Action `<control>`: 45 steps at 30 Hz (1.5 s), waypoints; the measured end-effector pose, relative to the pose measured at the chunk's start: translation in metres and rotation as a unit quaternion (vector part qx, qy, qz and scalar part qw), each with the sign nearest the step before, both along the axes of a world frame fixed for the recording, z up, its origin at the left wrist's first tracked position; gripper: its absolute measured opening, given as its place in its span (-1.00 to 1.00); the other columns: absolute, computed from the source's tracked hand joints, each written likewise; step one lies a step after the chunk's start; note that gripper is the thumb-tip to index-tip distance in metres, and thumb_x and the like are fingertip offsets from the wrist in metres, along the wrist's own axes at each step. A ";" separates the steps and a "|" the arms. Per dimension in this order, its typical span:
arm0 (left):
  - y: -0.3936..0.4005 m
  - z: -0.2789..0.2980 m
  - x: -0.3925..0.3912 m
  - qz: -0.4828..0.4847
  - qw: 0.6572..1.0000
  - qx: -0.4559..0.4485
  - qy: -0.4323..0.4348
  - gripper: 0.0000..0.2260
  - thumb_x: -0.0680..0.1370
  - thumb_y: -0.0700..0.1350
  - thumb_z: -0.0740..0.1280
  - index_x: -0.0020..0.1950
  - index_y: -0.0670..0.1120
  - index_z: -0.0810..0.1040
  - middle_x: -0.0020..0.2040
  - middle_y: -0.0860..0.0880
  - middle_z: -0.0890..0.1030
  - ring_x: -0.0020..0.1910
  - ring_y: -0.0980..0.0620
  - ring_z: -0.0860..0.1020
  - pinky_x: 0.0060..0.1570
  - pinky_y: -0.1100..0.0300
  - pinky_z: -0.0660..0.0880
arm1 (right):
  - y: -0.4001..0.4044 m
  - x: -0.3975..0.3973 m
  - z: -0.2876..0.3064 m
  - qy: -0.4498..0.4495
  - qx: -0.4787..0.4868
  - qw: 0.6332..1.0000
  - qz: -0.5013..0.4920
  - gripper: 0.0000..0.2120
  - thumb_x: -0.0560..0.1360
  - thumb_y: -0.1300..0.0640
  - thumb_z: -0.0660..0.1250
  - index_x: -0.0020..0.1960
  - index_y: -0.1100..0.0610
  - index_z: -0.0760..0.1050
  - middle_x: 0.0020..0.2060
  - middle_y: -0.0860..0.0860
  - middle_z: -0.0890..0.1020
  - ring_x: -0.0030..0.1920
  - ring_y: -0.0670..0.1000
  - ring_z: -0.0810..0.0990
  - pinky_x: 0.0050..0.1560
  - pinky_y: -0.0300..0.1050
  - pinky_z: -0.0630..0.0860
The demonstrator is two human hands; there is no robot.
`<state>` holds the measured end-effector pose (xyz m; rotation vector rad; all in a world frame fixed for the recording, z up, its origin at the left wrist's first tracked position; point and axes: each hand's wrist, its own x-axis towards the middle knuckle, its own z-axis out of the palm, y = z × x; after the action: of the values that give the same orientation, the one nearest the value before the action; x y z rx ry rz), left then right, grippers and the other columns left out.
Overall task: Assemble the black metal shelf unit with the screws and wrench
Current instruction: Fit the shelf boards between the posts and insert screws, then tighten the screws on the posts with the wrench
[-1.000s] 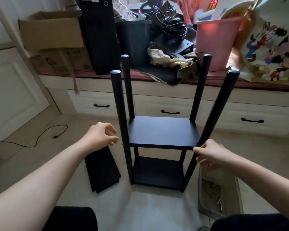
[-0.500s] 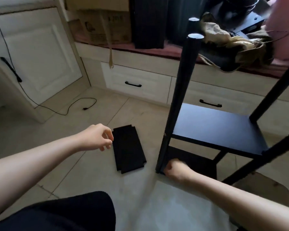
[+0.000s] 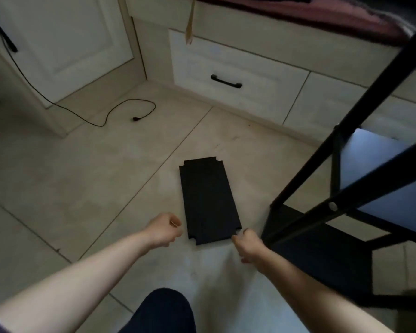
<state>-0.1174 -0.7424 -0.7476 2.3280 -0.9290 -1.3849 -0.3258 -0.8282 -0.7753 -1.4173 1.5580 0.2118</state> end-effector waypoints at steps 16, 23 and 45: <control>-0.015 -0.065 -0.035 0.121 0.986 -0.013 0.110 -0.29 0.50 -0.21 0.44 0.54 -0.10 0.14 0.22 -0.01 0.44 0.18 -0.04 0.48 0.21 0.08 0.49 | -0.026 0.010 -0.047 -0.066 0.080 0.990 -0.091 -0.49 0.48 0.16 0.37 0.39 0.05 0.31 0.09 0.14 0.54 0.05 0.20 0.59 -0.07 0.09 0.65; -0.020 -0.053 -0.025 0.227 0.963 -0.043 0.135 -0.17 0.52 -0.21 0.46 0.61 -0.07 -0.01 0.41 -0.20 0.42 0.30 -0.18 0.48 0.33 -0.07 0.47 | -0.014 0.006 -0.039 -0.178 0.124 0.935 -0.280 -0.54 0.54 0.24 0.37 0.36 0.05 0.30 0.07 0.16 0.53 -0.06 0.13 0.60 -0.20 -0.01 0.59; 0.003 0.101 -0.006 0.377 0.872 -0.098 0.296 -0.83 0.55 -0.07 0.42 -0.02 -0.14 0.52 -0.12 -0.15 0.53 -0.24 -0.11 0.55 -0.47 0.17 0.59 | 0.028 -0.001 0.127 -0.389 0.266 0.784 -0.404 -0.77 0.52 0.34 0.33 0.16 0.35 0.45 -0.13 0.33 0.61 -0.12 0.23 0.66 -0.29 0.09 0.67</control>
<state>-0.1232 -0.7398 -0.6461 1.6317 0.0431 -1.3994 -0.3268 -0.7999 -0.6480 -0.2164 1.1148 -0.3948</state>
